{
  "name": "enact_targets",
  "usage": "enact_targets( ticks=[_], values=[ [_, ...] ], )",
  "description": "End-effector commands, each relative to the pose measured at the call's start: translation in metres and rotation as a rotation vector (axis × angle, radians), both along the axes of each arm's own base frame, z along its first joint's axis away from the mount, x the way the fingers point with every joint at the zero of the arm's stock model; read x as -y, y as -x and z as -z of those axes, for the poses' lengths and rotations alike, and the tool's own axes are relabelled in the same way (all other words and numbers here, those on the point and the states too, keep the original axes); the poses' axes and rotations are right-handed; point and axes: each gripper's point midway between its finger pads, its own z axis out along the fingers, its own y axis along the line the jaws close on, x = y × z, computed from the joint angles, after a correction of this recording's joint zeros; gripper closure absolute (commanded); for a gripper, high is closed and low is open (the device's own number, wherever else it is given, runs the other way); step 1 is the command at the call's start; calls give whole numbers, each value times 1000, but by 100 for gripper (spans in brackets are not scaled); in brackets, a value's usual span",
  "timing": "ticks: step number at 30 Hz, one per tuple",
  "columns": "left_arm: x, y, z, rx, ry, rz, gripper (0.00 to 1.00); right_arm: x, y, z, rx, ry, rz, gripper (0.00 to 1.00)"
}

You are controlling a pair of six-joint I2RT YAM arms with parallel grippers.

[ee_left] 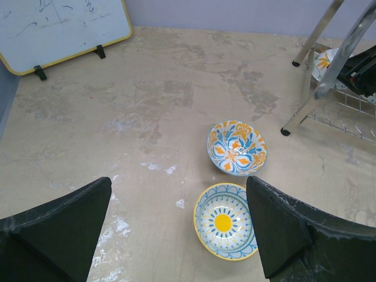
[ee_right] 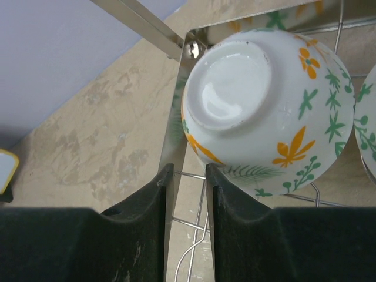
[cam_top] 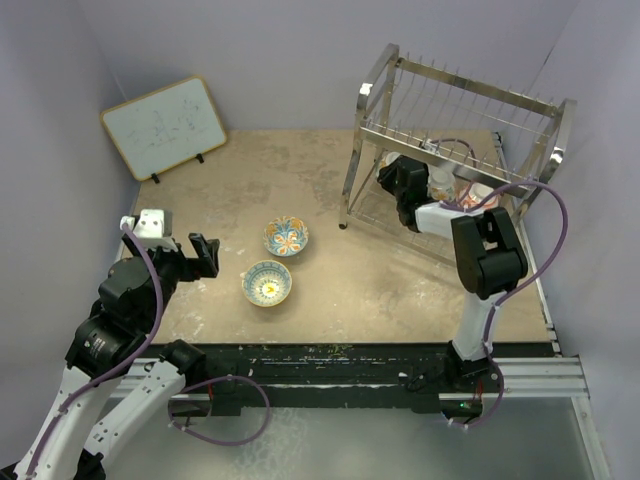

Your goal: Load the bowls into the dish rack

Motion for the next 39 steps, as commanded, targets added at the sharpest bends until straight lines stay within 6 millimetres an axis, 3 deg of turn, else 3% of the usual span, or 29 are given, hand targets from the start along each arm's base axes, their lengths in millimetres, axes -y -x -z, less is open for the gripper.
enact_targets(
  ticks=[1,5,11,18,22,27,32,39],
  values=[
    [0,-5,-10,36,15,-12,1,16,-8,-40,128,27,28,67],
    [1,-6,-10,35,14,-13,1,16,12,-52,151,3,9,55],
    [2,-6,-11,33,19,-8,1,0,44,-62,161,-57,-87,51],
    [4,-6,-12,35,31,-4,1,-51,93,-49,128,-57,-238,49],
    [4,-4,-14,37,41,-2,1,-74,134,-32,104,-69,-282,49],
    [-3,-1,-22,55,57,-31,1,-98,177,-49,129,-31,-337,43],
    [-11,4,-38,91,73,-59,1,-151,222,-73,158,65,-484,37],
    [-27,20,-58,133,96,-96,1,-245,278,-66,131,224,-787,34]
  ],
)
